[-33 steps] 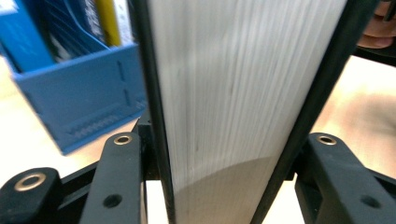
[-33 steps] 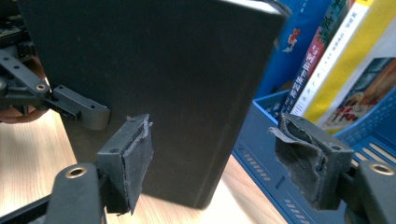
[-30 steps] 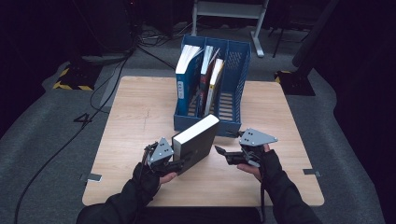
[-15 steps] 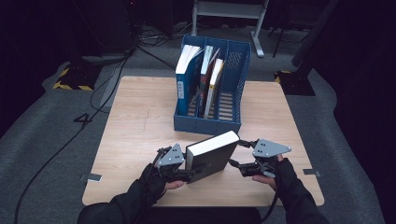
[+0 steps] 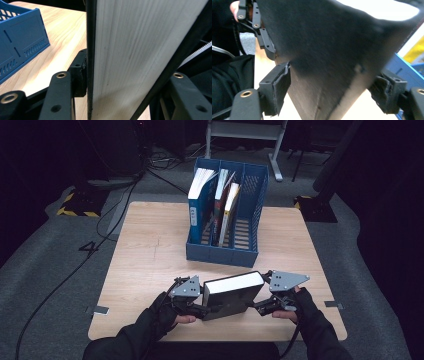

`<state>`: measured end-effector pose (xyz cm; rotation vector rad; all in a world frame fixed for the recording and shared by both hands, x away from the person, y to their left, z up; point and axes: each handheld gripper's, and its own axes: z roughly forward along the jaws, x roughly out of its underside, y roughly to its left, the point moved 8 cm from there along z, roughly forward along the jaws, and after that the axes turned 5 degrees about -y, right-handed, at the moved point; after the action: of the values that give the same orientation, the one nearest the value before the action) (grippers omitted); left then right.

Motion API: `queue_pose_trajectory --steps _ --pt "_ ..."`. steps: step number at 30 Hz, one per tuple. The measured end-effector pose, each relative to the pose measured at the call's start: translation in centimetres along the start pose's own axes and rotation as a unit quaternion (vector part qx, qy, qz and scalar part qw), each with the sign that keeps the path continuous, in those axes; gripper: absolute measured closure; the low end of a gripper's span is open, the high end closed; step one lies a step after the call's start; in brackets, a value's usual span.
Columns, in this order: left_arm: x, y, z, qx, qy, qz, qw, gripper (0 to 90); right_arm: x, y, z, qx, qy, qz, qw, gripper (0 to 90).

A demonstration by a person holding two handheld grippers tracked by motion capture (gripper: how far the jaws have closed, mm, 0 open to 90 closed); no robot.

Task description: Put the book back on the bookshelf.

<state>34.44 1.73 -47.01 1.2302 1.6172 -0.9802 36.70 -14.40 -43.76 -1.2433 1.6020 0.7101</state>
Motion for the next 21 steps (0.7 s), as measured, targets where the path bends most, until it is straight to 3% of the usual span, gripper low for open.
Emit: queue_pose_trajectory --steps 8,10,11,14,16,18,21 --pt "0.2 0.3 -0.2 -0.01 0.018 0.019 0.9996 49.1 -0.3 0.2 0.2 -0.01 -0.001 -0.001 1.0 26.8" --pt "0.5 0.7 -0.4 -0.026 0.023 0.026 0.9991 44.0 -0.2 0.2 0.1 -0.01 0.0 -0.002 1.0 29.7" --pt "0.6 1.0 -0.7 -0.026 0.023 0.018 0.9992 42.2 -0.2 0.2 -0.1 -0.01 -0.001 -0.001 0.9999 32.6" --pt "0.8 1.2 -0.8 -0.034 0.03 0.026 0.9987 41.2 -0.2 0.3 -0.2 -0.011 -0.001 -0.001 0.9999 34.6" --pt "1.4 1.7 -1.1 -0.049 0.051 0.039 0.9967 36.9 -0.2 0.4 -0.5 -0.015 0.0 -0.001 0.9999 37.7" --pt "1.6 1.8 -1.1 -0.051 0.055 0.037 0.9965 36.3 -0.2 0.4 -0.5 -0.017 0.001 -0.004 0.9999 38.6" --pt "2.5 2.1 -1.2 -0.066 0.085 0.058 0.9924 34.6 -0.3 0.6 -0.7 -0.022 0.002 -0.004 0.9997 41.1"
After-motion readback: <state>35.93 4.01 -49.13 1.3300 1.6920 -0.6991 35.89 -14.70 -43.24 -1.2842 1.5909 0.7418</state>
